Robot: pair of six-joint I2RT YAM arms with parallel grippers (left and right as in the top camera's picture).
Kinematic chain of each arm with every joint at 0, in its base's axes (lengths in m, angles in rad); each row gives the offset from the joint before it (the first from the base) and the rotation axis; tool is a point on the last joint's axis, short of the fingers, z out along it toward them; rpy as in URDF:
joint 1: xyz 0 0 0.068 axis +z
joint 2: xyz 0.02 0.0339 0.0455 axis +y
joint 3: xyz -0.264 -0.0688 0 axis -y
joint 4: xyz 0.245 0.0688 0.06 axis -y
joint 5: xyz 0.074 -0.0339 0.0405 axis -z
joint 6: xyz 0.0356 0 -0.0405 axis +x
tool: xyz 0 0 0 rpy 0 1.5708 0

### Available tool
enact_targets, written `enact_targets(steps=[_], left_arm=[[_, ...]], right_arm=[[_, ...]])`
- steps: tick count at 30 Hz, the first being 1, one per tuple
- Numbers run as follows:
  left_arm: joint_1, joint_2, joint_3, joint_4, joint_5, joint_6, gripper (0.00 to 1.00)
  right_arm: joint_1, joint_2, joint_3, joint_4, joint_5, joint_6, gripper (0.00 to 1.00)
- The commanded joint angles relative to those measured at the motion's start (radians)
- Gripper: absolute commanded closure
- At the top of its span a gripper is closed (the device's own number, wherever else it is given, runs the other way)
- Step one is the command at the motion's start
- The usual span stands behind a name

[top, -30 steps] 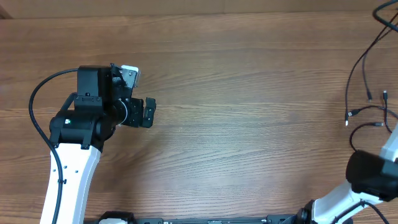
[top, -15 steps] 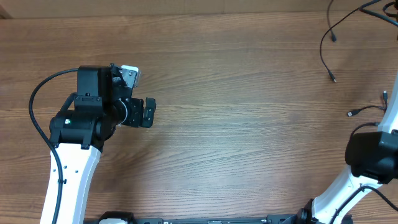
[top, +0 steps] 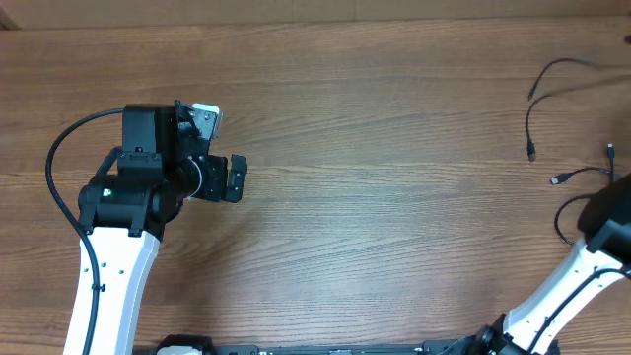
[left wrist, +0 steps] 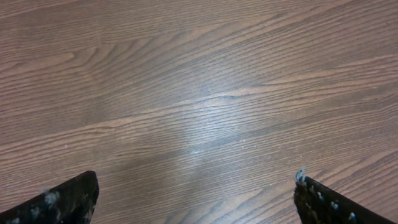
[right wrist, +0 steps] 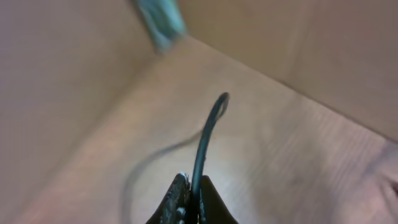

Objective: Untangle cables
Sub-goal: 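Open the right gripper and release the cable off the right edge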

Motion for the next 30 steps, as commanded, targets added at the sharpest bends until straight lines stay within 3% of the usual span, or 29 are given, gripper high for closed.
enact_targets(steps=[1,2,3,4,14,19,26,30], left_arm=[[0.0,-0.002,0.003,0.002,0.011,0.019,0.01],[0.0,-0.002,0.003,0.002,0.011,0.019,0.0],[0.0,-0.001,0.003,0.002,0.011,0.019,0.01],[0.0,-0.001,0.003,0.002,0.011,0.019,0.0],[0.0,-0.001,0.003,0.002,0.011,0.019,0.0],[0.0,-0.001,0.003,0.002,0.011,0.019,0.0],[0.0,-0.001,0.003,0.002,0.011,0.019,0.0],[0.0,-0.001,0.003,0.002,0.011,0.019,0.0]], right_arm=[[-0.037,0.046,0.019,-0.01,-0.048,-0.005,0.55],[-0.047,0.053,0.019,-0.021,-0.078,-0.008,0.2],[-0.05,0.057,0.019,-0.024,-0.089,-0.008,0.07],[-0.058,0.058,0.019,-0.034,-0.119,-0.008,0.0],[-0.053,0.031,0.022,-0.133,-0.22,-0.007,0.0],[-0.018,-0.099,0.022,-0.2,-0.353,-0.008,0.0],[0.116,-0.316,0.022,-0.329,-0.285,-0.08,0.0],[0.265,-0.423,0.022,-0.439,-0.251,-0.097,0.0]])
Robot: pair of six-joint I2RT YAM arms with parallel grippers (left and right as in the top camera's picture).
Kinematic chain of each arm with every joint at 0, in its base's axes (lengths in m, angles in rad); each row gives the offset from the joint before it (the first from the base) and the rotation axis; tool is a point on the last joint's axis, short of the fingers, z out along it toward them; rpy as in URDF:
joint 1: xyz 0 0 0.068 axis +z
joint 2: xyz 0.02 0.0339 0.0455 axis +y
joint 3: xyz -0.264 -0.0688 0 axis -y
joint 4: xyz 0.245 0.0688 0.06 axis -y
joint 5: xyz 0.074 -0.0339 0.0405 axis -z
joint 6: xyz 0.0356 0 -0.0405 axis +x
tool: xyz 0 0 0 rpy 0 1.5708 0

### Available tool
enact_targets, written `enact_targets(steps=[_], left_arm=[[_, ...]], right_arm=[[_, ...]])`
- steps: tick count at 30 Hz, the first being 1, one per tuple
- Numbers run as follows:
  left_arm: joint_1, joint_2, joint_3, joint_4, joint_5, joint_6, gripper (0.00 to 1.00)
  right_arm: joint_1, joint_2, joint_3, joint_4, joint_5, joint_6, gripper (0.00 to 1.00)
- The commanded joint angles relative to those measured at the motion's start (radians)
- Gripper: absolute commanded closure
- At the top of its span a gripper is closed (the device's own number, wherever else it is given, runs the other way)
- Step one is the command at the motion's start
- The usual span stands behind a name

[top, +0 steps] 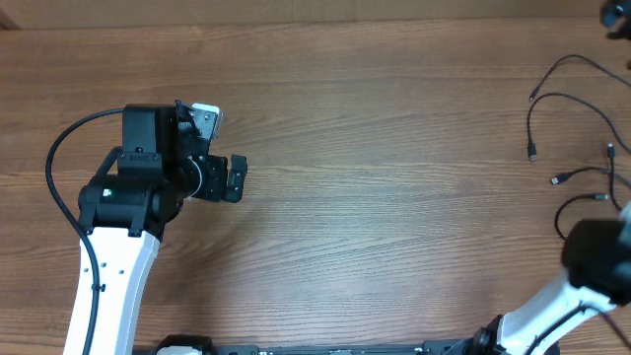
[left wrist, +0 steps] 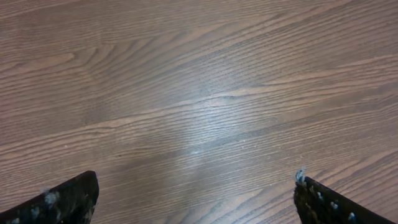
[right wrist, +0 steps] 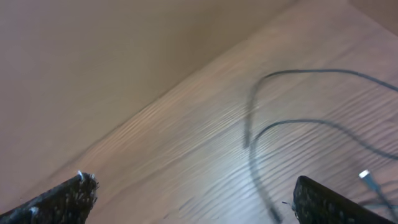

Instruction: Untangle cables

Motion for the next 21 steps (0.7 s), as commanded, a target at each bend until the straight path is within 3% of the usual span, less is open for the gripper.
enact_targets(steps=[1,13,21], left_arm=[[0.0,-0.002,0.003,0.002,0.011,0.019,0.0],[0.0,-0.001,0.003,0.002,0.011,0.019,0.0],[0.0,-0.001,0.003,0.002,0.011,0.019,0.0]], right_arm=[[0.116,-0.078,0.019,-0.068,0.032,-0.042,0.0],[0.497,-0.098,0.016,-0.458,0.007,-0.04,0.0],[0.625,-0.098,0.016,-0.486,-0.114,-0.04,0.0]])
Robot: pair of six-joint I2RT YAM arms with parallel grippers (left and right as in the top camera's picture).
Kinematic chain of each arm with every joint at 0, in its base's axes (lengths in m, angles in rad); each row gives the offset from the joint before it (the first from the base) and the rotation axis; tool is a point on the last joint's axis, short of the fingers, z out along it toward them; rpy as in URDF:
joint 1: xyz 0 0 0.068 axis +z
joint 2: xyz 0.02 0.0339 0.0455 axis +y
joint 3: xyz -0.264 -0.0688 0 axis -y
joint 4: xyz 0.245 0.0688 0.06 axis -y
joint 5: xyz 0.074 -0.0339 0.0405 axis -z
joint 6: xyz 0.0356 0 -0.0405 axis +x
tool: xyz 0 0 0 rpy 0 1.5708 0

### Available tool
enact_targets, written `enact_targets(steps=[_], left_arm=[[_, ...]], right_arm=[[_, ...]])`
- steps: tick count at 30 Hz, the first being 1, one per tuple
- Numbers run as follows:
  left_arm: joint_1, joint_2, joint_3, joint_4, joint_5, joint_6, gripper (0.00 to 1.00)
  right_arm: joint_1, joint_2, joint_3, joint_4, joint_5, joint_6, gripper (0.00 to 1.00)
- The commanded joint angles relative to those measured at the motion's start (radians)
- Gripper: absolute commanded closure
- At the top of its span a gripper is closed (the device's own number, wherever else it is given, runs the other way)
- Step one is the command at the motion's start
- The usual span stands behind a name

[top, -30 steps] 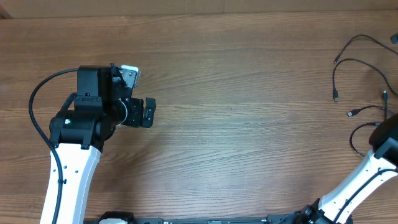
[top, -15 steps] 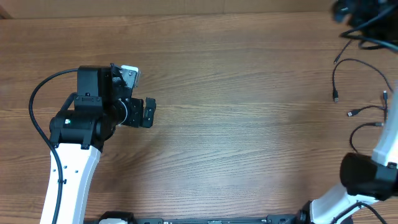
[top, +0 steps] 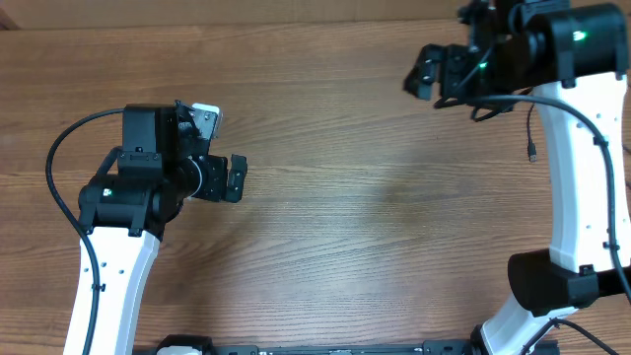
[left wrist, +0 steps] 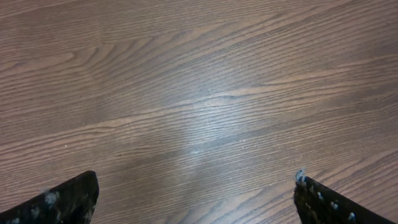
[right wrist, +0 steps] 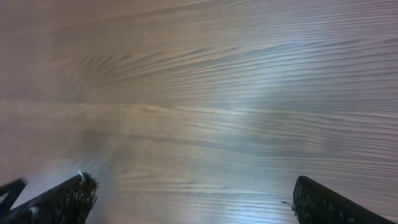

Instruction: Untangle cables

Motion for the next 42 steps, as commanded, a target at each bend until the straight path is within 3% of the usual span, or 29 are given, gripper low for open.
enact_targets(steps=[1,27,34,39,42], left_arm=[[0.0,-0.002,0.003,0.002,0.011,0.019,0.0],[0.0,-0.003,0.003,0.002,0.009,0.019,0.0],[0.0,-0.093,-0.022,-0.013,0.012,0.003,0.0],[0.0,-0.219,-0.153,0.126,0.009,0.008,0.0],[0.0,-0.352,-0.329,0.317,0.037,0.008,0.0]], right_arm=[[0.033,-0.002,0.007,0.003,-0.046,-0.005,0.0],[0.044,-0.002,0.007,0.005,-0.045,-0.005,0.0],[0.044,-0.002,0.007,0.005,-0.045,-0.005,0.0],[0.044,-0.002,0.007,0.005,-0.045,-0.005,0.0],[0.044,-0.002,0.007,0.005,-0.045,-0.005,0.0]])
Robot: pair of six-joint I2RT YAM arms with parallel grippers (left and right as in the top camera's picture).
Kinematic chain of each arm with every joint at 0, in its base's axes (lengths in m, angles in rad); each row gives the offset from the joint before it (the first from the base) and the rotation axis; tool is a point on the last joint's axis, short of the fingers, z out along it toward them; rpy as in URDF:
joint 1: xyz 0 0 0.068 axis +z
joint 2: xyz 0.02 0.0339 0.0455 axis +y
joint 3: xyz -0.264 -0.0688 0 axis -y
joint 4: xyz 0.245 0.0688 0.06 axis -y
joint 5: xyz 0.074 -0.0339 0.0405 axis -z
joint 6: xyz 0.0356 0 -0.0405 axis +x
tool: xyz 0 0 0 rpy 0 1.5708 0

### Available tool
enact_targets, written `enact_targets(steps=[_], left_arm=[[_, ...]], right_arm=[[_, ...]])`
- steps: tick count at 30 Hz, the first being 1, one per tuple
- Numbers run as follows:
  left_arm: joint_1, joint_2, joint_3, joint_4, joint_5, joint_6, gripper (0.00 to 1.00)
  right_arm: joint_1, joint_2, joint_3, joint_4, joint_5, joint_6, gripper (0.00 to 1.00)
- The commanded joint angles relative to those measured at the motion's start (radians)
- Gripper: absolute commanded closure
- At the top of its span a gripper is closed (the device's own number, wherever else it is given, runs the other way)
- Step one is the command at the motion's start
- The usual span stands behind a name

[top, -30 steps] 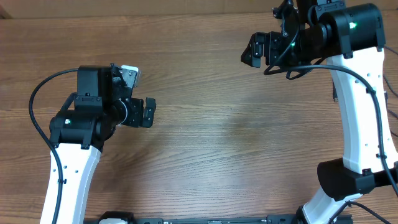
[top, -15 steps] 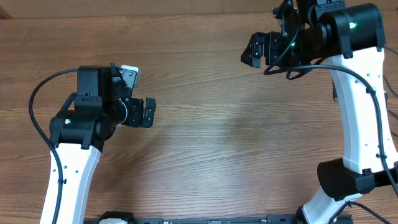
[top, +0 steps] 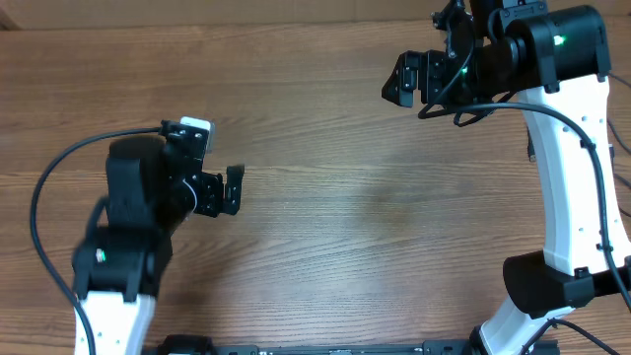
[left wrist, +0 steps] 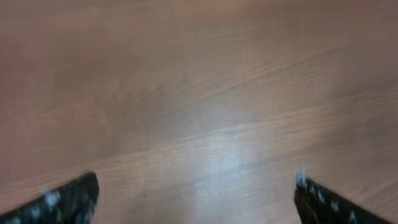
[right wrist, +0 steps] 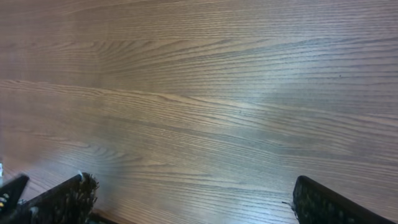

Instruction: Untangle cables

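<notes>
Only short bits of the thin black cables (top: 529,150) show on the wooden table (top: 335,227), beside the right arm's white link and at the far right edge; the rest is hidden or out of frame. My right gripper (top: 400,79) hangs open over the far right-centre of the table. Its wrist view has bare wood between the fingers (right wrist: 189,180) and no cable. My left gripper (top: 234,189) is open at the left-centre, pointing right. Its blurred wrist view also shows only wood between the wide-set fingers (left wrist: 196,183).
The table's far edge (top: 296,22) runs along the top of the overhead view. The right arm's white link (top: 567,158) stands over the right side of the table, where the cables lie. The left arm's black supply cable (top: 49,207) loops out to the left.
My left arm has shifted, its gripper now slightly nearer the front edge, and its wrist view is blurred. The right gripper sits a little further left. Both stay open.
At first my right gripper was shut on a black cable off the right edge. Then it was open, with the cables spread out at the far right. Then it stood over the table's far right-centre, as now. The left arm held still until now.
</notes>
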Motion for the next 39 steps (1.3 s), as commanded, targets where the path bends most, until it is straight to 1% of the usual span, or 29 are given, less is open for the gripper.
enact_targets(steps=[1,3,4,5,7,11,15,18,19,21,23,26,29,30,35,38,39], left_arm=[[0.0,-0.15,-0.192,0.147,0.042,0.008,0.0],[0.0,-0.235,-0.297,0.256,0.061,0.007,0.0],[0.0,-0.306,-0.382,0.346,0.069,-0.007,0.0],[0.0,-0.328,-0.41,0.376,0.07,-0.016,0.0],[0.0,-0.422,-0.516,0.483,0.083,-0.046,0.0],[0.0,-0.517,-0.645,0.628,0.096,-0.064,0.01],[0.0,-0.632,-0.806,0.843,0.095,-0.09,0.0],[0.0,-0.697,-0.899,0.956,0.088,-0.098,0.0],[0.0,-0.728,-0.951,1.019,0.066,-0.13,0.0],[0.0,-0.769,-1.017,1.096,0.027,-0.177,0.0],[0.0,-0.8,-1.022,1.066,-0.006,-0.202,0.0],[-0.001,-0.85,-1.023,1.03,-0.039,-0.201,0.01],[0.0,-0.923,-1.023,0.896,-0.089,-0.225,0.0],[0.0,-0.967,-1.023,0.819,-0.116,-0.244,0.0],[0.006,-0.974,-1.023,0.734,-0.134,-0.242,0.0],[0.016,-0.974,-1.023,0.655,-0.138,-0.237,0.0],[0.017,-0.974,-1.023,0.66,-0.138,-0.207,0.0]], right_arm=[[0.002,-0.002,0.007,0.004,-0.008,-0.004,0.0],[0.002,-0.002,0.007,0.004,-0.008,-0.004,0.0],[0.002,-0.002,0.007,0.004,-0.008,-0.004,0.0],[0.002,-0.002,0.007,0.004,-0.008,-0.004,0.0],[0.002,-0.002,0.007,0.004,-0.008,-0.004,0.0],[0.002,-0.002,0.007,0.004,-0.008,-0.004,0.0],[0.002,-0.002,0.007,0.004,-0.008,-0.004,0.0],[0.002,-0.002,0.007,0.004,-0.008,-0.004,0.0],[0.002,-0.002,0.007,0.004,-0.008,-0.004,0.0],[0.002,-0.002,0.007,0.004,-0.008,-0.004,0.0],[0.002,-0.002,0.007,0.004,-0.008,-0.004,0.0],[0.002,-0.002,0.007,0.004,-0.008,-0.004,0.0],[0.002,-0.002,0.007,0.004,-0.008,-0.004,0.0],[0.002,-0.002,0.007,0.004,-0.008,-0.004,0.0],[0.002,-0.002,0.007,0.004,-0.008,-0.004,0.0],[0.002,-0.002,0.007,0.004,-0.008,-0.004,0.0],[0.002,-0.002,0.007,0.004,-0.008,-0.004,0.0]])
